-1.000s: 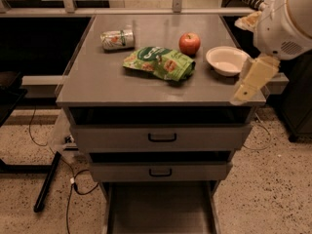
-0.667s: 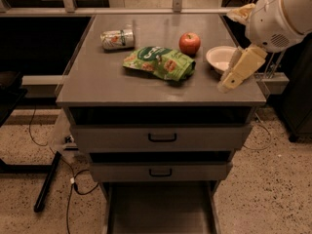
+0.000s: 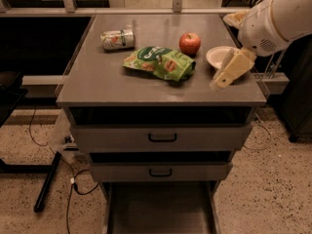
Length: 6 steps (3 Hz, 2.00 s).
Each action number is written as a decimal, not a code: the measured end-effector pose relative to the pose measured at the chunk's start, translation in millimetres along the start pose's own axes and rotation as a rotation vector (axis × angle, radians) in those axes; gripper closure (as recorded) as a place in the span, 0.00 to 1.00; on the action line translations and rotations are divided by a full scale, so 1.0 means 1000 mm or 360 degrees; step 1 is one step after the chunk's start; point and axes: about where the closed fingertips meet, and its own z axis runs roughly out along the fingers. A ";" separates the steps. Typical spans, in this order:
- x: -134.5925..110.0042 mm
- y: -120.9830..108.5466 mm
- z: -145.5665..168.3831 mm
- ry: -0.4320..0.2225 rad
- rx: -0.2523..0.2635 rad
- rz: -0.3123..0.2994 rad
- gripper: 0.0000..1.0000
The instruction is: Place green rice chip bag into bottom drawer
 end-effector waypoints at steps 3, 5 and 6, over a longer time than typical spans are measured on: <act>-0.028 -0.019 0.078 -0.0313 -0.0151 0.0291 0.00; -0.016 -0.028 0.129 -0.0158 -0.0100 0.0253 0.00; -0.012 -0.040 0.145 -0.0114 -0.0066 0.0241 0.00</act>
Offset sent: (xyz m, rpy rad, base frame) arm 0.0667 0.0444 -0.0330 0.3457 0.1299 -0.0291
